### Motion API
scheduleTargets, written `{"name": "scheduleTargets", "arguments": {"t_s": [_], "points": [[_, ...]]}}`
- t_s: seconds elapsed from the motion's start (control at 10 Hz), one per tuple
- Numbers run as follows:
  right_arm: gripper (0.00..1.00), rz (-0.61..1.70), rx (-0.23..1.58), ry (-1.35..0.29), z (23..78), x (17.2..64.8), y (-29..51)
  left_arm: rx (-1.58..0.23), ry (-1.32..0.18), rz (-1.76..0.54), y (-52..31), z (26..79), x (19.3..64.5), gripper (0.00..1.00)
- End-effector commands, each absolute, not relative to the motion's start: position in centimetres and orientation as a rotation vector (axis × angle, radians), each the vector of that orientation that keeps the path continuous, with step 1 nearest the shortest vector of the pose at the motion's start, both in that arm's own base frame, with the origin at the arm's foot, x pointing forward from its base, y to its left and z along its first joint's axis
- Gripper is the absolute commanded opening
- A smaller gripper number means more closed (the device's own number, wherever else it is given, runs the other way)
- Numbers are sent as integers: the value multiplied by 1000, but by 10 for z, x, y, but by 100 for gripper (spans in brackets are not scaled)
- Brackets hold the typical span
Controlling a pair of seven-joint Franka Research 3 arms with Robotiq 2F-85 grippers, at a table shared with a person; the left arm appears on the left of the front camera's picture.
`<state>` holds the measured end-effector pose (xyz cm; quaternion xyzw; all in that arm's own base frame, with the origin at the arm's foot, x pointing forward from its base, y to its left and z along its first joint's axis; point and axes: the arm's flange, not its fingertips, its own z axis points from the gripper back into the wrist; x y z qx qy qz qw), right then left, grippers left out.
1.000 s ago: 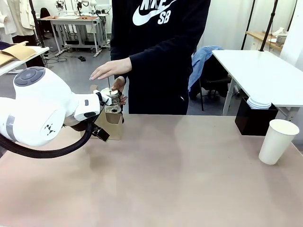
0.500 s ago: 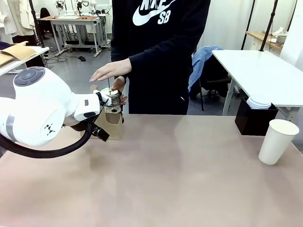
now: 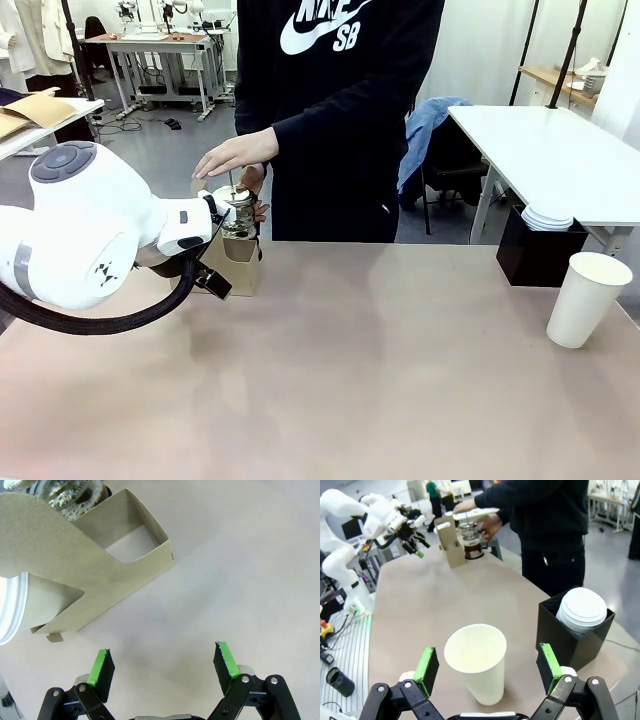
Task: Pour a drink into a cup and package it in a carrier.
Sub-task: Pick up the 600 ml Paper Cup and place it in the middle top area of the table.
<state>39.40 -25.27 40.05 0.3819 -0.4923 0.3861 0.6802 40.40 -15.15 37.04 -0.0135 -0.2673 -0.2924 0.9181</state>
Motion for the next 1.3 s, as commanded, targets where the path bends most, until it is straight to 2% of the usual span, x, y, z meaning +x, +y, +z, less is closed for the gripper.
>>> {"name": "scheduleTargets", "arguments": {"t_s": [0.0,0.2,0.6,1.2], "points": [[100,920,861,-1228,366,371,-253,-28,-550,-602,-151,370,404,100],[100,941,814,-1295,345,369,-244,-28,-550,-602,-151,370,404,100],[100,817,850,-1265,288,367,-214,-28,-550,-602,-151,370,404,100],[100,761,832,-1272,266,376,-184,-28,-550,-602,-151,370,404,100]]}}
